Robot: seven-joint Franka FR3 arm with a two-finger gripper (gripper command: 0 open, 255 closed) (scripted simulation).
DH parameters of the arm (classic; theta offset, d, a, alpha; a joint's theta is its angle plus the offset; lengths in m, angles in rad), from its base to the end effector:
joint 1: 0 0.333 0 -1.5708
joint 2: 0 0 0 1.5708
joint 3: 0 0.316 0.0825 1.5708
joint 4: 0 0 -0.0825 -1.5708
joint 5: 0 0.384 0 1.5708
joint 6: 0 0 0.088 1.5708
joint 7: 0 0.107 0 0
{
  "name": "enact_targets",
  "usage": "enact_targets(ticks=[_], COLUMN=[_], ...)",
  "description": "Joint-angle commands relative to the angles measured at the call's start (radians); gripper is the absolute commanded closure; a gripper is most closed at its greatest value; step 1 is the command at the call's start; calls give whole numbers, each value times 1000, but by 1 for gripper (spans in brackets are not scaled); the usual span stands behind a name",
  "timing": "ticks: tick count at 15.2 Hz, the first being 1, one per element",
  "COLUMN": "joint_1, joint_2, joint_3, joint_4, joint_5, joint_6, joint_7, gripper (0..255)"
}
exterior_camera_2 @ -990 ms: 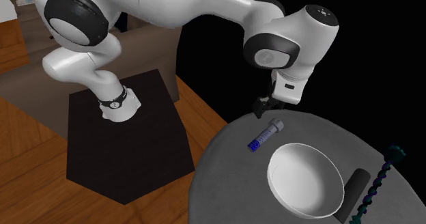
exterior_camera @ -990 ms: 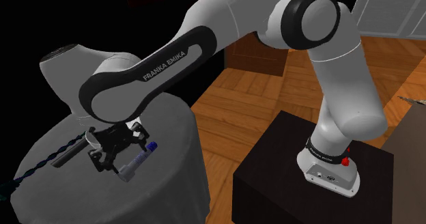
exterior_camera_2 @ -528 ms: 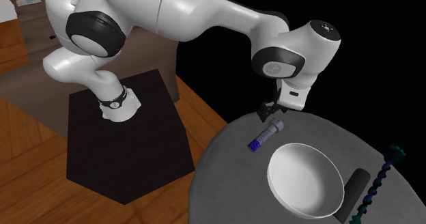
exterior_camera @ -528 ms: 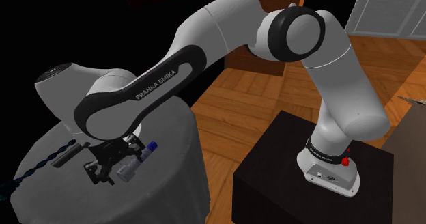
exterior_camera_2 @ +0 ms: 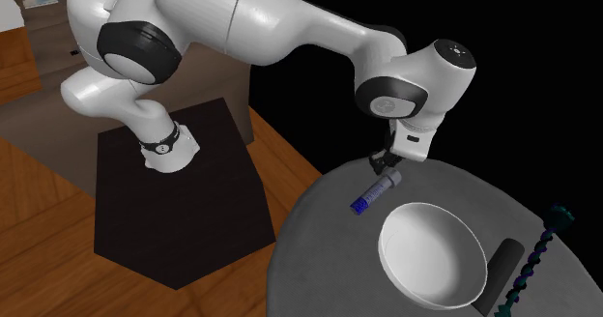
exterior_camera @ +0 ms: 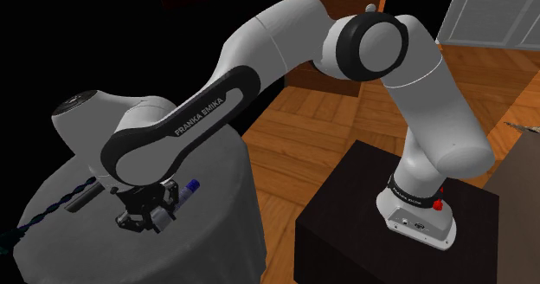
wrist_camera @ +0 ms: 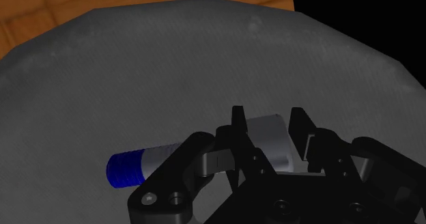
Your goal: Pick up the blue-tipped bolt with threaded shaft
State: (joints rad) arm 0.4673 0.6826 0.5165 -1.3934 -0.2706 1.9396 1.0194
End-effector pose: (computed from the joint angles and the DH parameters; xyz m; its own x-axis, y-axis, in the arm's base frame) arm 0.4698 0.5381 0.3384 0.9962 -0.0215 -0.0843 -0.0214 -0.9998 0.0032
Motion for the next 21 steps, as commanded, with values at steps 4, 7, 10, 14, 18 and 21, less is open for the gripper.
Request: enact_targets(ticks=[4,7,10,14,18,21], joint_1=[0,0,0,2,5,9], joint_2=[1,-3,-17,-32,-43,-50], joint_3=[0,1,6,11,15,18], joint_4=[0,7,27,58,95,126], joint_5=[0,2,8,16,22,26], joint_6=[0,-10,-42,-86,-133,-169], joint_7=[0,-1,-4,-7,-10,-13], gripper=[255,255,255,255,255,255])
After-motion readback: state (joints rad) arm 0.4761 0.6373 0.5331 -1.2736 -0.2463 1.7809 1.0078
